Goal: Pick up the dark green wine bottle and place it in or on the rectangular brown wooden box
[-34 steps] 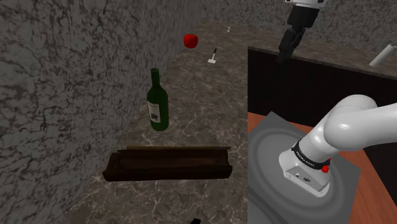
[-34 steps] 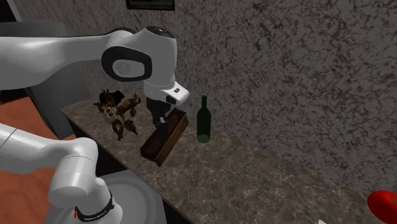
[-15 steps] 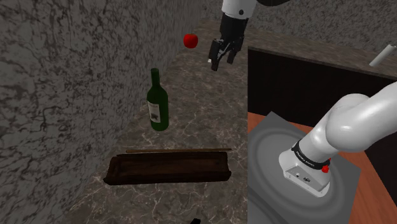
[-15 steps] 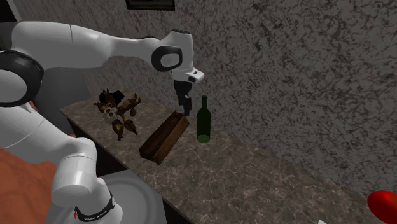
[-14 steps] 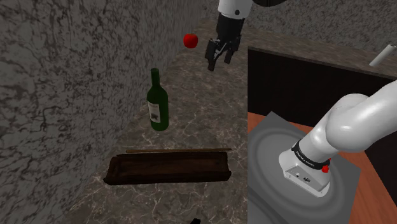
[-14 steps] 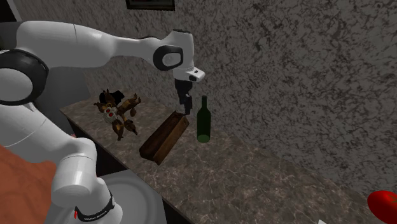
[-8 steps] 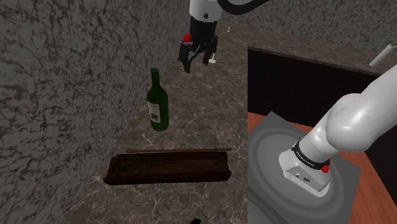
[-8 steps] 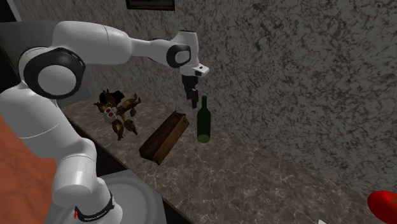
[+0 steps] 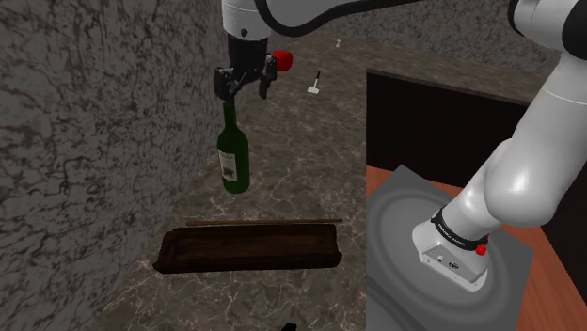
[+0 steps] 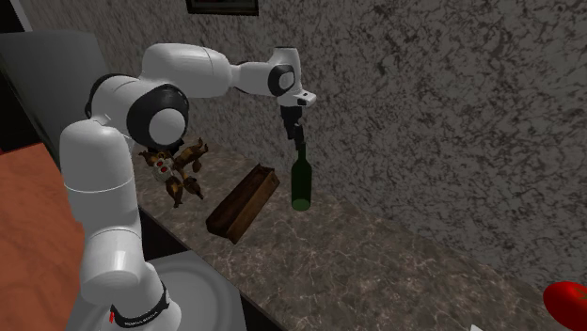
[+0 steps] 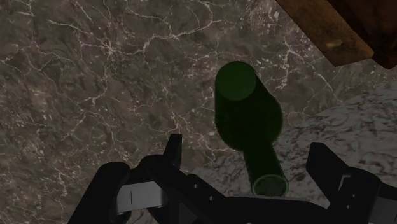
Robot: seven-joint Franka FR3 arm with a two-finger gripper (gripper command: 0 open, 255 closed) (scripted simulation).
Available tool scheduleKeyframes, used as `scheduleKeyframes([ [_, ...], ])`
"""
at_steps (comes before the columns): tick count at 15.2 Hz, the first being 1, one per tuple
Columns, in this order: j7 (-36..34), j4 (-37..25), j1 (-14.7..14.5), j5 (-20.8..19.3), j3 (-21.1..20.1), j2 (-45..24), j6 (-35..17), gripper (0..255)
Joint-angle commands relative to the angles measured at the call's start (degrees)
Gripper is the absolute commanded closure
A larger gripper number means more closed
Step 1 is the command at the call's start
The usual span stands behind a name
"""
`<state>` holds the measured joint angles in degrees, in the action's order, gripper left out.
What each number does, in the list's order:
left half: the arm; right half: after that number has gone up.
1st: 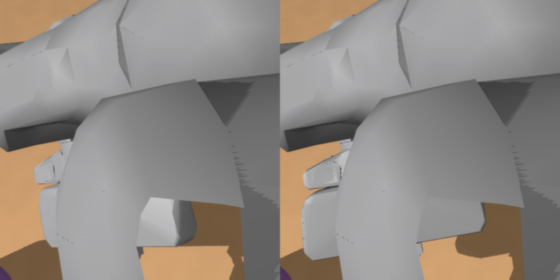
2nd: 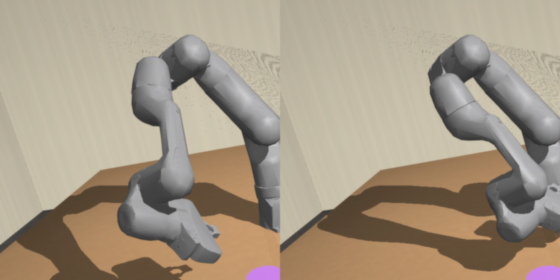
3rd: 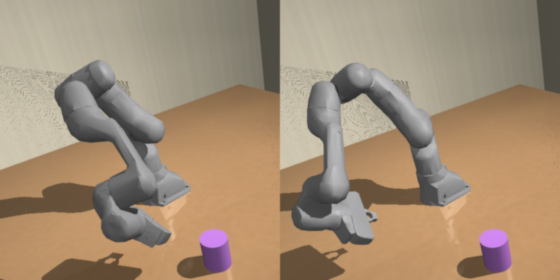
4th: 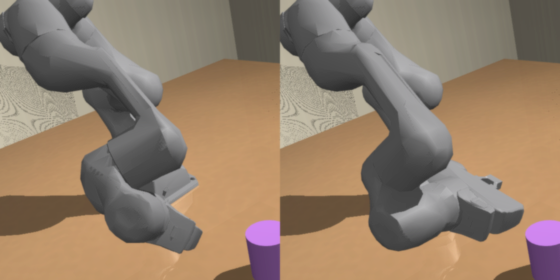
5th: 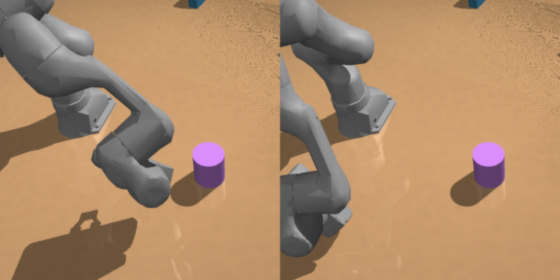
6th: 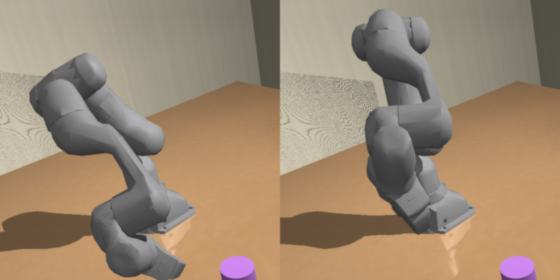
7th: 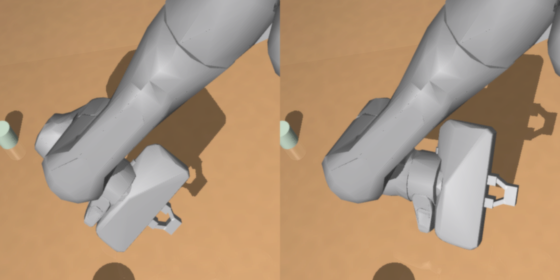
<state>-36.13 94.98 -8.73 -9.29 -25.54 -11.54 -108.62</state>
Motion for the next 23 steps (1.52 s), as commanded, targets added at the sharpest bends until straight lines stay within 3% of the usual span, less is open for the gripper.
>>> scheduleKeyframes([
  [1, -2.7, -6.0, -2.1, -3.4, -0.2, -5.2, 1.2, 0],
  [2, -3.7, -8.9, -3.2, -4.8, -0.1, -7.6, 2.0, 0],
  [10, -4.3, -4.8, -3.0, -5.5, 0.5, -8.8, -3.2, 0],
  [18, -4.3, -4.8, -3.0, -5.5, 0.5, -8.8, -3.2, 0],
  [19, -4.3, -4.8, -3.0, -5.5, 0.5, -8.8, -3.2, 255],
  [23, -4.3, -4.8, -3.0, -5.5, 0.5, -8.8, -3.2, 255],
])
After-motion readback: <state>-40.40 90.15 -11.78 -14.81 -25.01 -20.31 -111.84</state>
